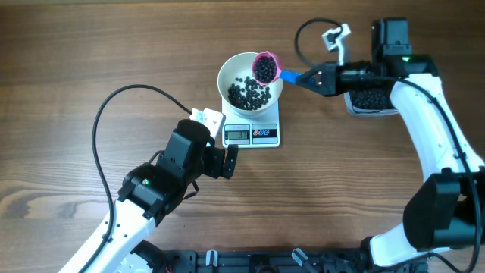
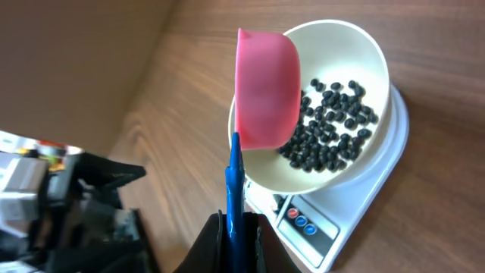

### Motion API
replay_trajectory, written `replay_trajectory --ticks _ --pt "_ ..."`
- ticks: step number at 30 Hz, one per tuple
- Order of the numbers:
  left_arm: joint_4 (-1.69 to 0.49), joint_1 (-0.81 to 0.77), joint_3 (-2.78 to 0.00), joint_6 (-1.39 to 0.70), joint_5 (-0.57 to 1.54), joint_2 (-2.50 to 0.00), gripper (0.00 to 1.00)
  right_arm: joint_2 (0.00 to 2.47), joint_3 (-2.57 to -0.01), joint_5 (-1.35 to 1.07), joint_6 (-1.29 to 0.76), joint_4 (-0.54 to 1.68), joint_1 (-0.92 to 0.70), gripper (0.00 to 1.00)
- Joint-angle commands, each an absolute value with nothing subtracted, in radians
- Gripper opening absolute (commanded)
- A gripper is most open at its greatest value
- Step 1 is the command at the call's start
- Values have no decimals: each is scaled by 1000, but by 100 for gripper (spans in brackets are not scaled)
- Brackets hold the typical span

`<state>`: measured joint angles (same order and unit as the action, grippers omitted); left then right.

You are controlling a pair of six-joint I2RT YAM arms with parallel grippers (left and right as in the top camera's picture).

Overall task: Scoop item into bowl and weigh 150g on scale
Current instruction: 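Tilt the scoop over the bowl with the right gripper to pour beans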

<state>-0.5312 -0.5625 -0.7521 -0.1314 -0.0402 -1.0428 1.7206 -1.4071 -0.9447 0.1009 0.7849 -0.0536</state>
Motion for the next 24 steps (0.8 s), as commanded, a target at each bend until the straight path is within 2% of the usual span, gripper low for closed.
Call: replay_trajectory --ticks 1,7,13,16,24 --pt "-532 -558 -750 -112 -54 -1044 100 1704 -1408 -773 154 752 -115 4" --pt "-532 -558 -750 -112 -54 -1044 100 1704 -1408 -645 264 737 -198 4" --pt "-532 -558 -750 -112 -54 -1044 100 1699 -1408 -609 271 689 -237 4" --pt "-532 -558 -750 -112 -54 -1044 100 1679 -1408 -507 303 690 -252 4" --pt "-532 -558 -750 -112 -54 -1044 100 1644 -1408 -493 420 696 -253 4"
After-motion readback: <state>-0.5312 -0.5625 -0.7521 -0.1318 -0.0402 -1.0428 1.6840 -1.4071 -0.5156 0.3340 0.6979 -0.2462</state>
